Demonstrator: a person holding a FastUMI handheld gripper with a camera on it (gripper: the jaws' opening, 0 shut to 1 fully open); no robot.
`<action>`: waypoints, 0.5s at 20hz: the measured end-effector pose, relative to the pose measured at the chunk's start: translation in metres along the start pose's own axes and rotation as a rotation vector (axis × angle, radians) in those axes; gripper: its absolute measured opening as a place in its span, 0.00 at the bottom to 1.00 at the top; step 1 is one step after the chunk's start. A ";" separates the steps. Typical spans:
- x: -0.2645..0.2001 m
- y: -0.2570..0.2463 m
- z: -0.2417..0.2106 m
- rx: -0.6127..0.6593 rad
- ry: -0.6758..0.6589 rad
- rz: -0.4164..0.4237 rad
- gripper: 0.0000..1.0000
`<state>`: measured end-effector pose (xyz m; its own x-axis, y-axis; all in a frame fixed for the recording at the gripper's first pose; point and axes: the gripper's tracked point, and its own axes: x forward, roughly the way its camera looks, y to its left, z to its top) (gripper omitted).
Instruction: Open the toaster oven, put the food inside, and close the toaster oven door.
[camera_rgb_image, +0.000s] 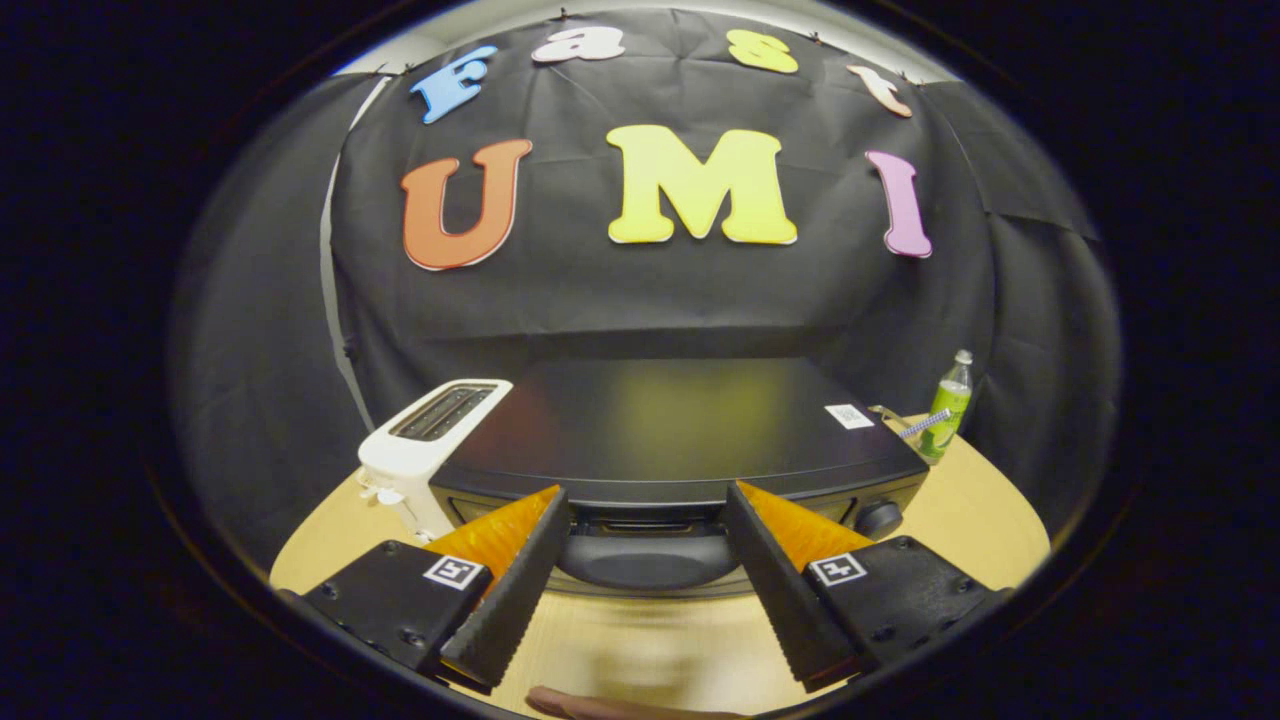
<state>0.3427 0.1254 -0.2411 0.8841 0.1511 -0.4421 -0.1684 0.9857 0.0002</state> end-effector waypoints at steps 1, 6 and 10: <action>0.003 0.001 -0.008 0.004 0.036 0.002 1.00; 0.001 -0.002 -0.005 -0.028 0.023 -0.052 1.00; -0.007 -0.001 -0.009 -0.012 0.019 -0.035 1.00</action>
<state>0.3330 0.1224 -0.2466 0.8812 0.1147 -0.4586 -0.1423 0.9895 -0.0262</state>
